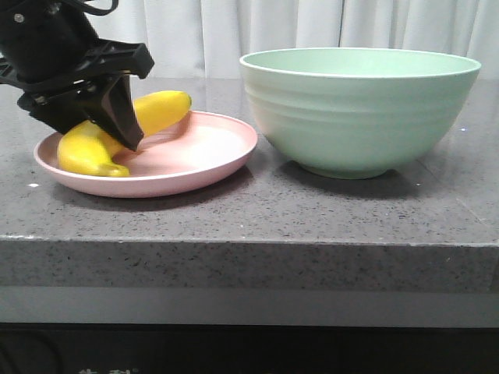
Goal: Transfer banana from pink plate to green bowl
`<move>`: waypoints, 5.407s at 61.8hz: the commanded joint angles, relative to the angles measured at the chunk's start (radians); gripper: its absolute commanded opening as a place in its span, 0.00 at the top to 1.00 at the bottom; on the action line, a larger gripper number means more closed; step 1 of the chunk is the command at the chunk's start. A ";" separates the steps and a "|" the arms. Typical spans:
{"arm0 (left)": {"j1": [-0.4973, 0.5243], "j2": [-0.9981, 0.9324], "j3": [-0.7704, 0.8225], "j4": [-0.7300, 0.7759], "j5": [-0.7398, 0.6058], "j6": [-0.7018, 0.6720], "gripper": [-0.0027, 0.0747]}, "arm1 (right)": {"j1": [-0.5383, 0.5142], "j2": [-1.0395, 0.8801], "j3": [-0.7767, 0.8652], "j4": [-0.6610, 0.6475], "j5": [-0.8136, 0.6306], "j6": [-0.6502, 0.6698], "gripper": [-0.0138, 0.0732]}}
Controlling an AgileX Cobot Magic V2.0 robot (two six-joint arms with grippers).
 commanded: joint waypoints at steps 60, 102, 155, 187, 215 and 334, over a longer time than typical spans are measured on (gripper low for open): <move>-0.403 -0.395 -0.045 -0.013 0.027 0.078 0.79 | 0.042 0.631 -0.387 1.482 0.466 -0.590 0.11; -0.403 -0.395 -0.045 -0.013 0.027 0.078 0.79 | 0.299 0.850 -0.387 1.665 0.500 -0.741 0.39; -0.403 -0.432 -0.049 0.075 0.007 0.071 0.12 | 0.171 0.850 -0.542 1.471 0.410 -0.781 0.60; -0.314 -0.446 -0.047 0.082 0.034 0.047 0.12 | 0.055 1.061 -0.934 0.833 0.394 -0.781 0.59; -0.314 -0.446 -0.047 0.082 0.034 0.045 0.12 | 0.147 1.152 -0.934 0.691 0.331 -0.781 0.39; 0.341 -1.278 0.688 0.082 -0.315 -0.006 0.99 | 0.139 0.057 0.024 -0.012 -0.207 0.013 0.92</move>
